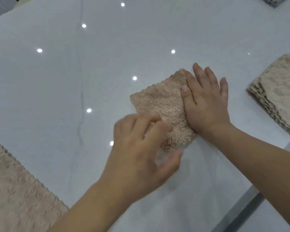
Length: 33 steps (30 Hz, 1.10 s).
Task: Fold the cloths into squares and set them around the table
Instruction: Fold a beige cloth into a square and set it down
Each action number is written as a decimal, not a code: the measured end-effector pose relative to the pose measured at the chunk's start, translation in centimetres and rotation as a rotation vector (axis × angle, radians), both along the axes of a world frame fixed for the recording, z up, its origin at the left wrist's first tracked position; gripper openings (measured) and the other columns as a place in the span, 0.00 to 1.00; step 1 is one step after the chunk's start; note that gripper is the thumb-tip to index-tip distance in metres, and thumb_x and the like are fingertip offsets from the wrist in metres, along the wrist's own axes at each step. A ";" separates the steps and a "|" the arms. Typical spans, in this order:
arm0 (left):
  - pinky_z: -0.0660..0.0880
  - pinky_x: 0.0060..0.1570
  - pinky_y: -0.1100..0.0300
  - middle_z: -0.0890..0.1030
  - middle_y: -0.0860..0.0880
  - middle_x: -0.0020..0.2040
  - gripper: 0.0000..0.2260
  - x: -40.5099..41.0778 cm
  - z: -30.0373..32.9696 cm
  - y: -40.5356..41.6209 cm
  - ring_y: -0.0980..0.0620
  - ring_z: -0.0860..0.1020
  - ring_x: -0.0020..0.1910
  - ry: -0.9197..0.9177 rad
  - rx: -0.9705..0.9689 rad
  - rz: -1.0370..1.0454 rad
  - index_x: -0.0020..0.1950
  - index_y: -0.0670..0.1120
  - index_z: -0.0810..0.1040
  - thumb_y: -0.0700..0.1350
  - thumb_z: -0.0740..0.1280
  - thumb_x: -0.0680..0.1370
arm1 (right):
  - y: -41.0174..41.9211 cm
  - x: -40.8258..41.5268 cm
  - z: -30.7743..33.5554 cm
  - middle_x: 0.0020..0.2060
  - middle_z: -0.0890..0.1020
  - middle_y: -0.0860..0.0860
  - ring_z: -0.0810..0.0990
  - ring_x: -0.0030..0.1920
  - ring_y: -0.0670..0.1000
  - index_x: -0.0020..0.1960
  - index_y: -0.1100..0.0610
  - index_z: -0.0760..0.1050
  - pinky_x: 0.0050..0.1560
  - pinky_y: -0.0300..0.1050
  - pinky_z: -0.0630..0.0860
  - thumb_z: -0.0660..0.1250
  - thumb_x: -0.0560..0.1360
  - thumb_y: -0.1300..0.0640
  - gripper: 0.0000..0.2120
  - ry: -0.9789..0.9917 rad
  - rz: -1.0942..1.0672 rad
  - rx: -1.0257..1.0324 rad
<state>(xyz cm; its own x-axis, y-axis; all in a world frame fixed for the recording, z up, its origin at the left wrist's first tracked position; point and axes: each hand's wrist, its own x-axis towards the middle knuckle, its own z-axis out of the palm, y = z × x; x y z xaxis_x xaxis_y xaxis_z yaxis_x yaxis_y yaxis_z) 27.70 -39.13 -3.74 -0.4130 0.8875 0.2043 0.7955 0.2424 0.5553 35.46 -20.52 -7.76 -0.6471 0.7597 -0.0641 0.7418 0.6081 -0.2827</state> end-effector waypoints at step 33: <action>0.54 0.71 0.33 0.74 0.48 0.58 0.18 0.8 -2.2 1.5 0.45 0.71 0.56 0.077 -0.281 -0.011 0.55 0.46 0.76 0.51 0.61 0.69 | 0.1 0.0 -0.5 0.77 0.56 0.46 0.50 0.78 0.50 0.76 0.46 0.59 0.76 0.59 0.41 0.45 0.81 0.46 0.23 0.066 -0.014 0.033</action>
